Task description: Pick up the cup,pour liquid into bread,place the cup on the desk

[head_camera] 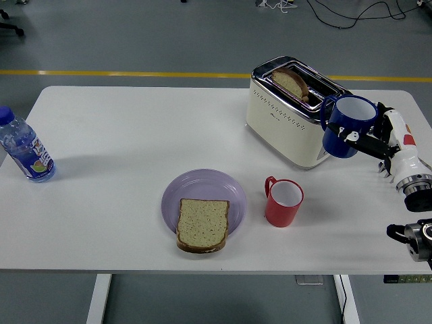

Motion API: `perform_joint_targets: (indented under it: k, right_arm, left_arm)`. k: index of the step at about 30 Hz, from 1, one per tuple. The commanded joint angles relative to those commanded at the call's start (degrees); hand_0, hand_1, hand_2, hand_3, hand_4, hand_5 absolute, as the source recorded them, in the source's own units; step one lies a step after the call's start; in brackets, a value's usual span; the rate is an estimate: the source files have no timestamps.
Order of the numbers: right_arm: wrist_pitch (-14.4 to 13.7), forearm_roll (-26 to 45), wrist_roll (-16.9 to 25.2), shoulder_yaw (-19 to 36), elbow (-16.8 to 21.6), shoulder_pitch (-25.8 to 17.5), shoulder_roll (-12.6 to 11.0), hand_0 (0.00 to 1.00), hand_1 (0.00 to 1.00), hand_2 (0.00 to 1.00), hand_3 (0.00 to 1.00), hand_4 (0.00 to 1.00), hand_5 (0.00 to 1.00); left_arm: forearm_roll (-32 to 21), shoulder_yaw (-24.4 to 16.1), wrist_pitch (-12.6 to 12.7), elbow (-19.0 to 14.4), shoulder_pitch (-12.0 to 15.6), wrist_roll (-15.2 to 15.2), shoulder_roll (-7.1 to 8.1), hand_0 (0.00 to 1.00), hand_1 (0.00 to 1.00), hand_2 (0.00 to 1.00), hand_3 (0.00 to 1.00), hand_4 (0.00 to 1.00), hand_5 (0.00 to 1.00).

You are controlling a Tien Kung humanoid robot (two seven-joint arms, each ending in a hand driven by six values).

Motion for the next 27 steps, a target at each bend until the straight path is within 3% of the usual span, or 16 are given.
perform_joint_targets:
  k: [8,18,27]
  right_arm:
    - [-2.85,-3.53,4.98,3.76,-3.72,-3.18,0.63,0.507,0.426,0.558,0.56,0.638,0.002]
    - [-5.45,-2.77,17.09,1.64,-11.01,-5.09,3.28,0.509,0.425,0.554,0.56,0.642,0.002]
    - [-7.77,-1.98,23.68,1.2,-15.72,-5.77,5.37,0.511,0.426,0.553,0.561,0.643,0.002]
  left_arm:
    - [0.1,-0.17,0.06,0.0,-0.09,-0.02,-0.01,0.669,0.738,0.739,0.635,0.398,0.998]
    - [0.22,0.09,0.12,0.0,-0.08,-0.05,-0.09,0.67,0.739,0.74,0.635,0.398,0.998]
    - [0.24,0.06,0.05,0.0,-0.19,-0.06,-0.06,0.67,0.738,0.74,0.635,0.398,0.998]
